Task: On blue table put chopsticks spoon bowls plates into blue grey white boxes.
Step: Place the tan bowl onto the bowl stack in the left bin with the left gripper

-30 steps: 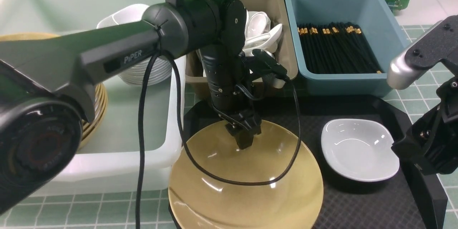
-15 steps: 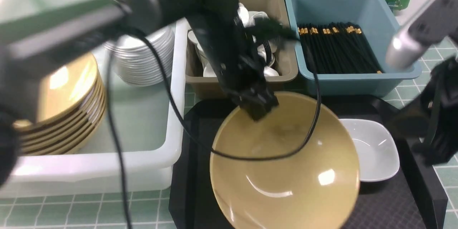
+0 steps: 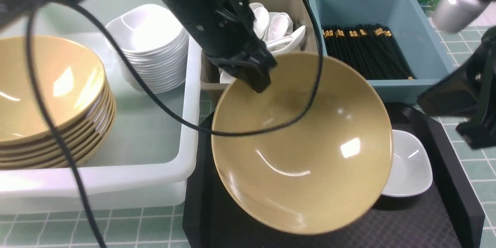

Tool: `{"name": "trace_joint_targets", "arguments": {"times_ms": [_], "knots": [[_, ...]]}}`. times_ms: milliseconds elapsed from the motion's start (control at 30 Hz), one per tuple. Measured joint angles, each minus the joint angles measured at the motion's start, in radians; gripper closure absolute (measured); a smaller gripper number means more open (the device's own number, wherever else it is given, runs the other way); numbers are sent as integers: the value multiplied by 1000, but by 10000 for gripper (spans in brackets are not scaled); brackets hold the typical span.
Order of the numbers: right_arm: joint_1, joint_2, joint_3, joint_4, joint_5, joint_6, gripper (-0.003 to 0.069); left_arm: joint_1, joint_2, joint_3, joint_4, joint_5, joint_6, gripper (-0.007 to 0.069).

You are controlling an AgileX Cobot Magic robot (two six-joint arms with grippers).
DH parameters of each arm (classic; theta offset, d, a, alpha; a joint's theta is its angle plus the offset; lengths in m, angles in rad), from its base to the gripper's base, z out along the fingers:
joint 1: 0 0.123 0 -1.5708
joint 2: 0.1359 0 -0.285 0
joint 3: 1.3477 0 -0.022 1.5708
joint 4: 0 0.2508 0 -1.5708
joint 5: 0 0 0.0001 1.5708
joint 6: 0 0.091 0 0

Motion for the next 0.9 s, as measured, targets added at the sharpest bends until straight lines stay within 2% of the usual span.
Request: {"name": "trace_joint_targets", "arguments": {"times_ms": [133, 267, 300, 333, 367, 567, 700, 900], "knots": [[5, 35, -129, 64, -1, -48, 624, 127, -99, 0, -17, 5, -63, 617], [70, 116, -287, 90, 0, -73, 622, 316, -216, 7, -24, 6, -129, 617], [129, 174, -359, 92, 0, -76, 622, 437, -269, 29, -24, 2, -160, 617], [142, 188, -376, 93, 0, -79, 622, 480, -288, 40, -24, 2, -170, 617], [191, 237, -432, 94, 0, -87, 622, 571, -324, 65, -25, 3, -184, 617], [328, 398, -587, 102, 26, -162, 621, 970, -420, 225, -24, 5, -211, 617], [341, 444, -612, 99, 27, -178, 619, 1073, -417, 324, -22, -40, -196, 617], [341, 456, -617, 64, 33, -180, 617, 1087, -343, 392, -18, -133, -169, 592]]}}
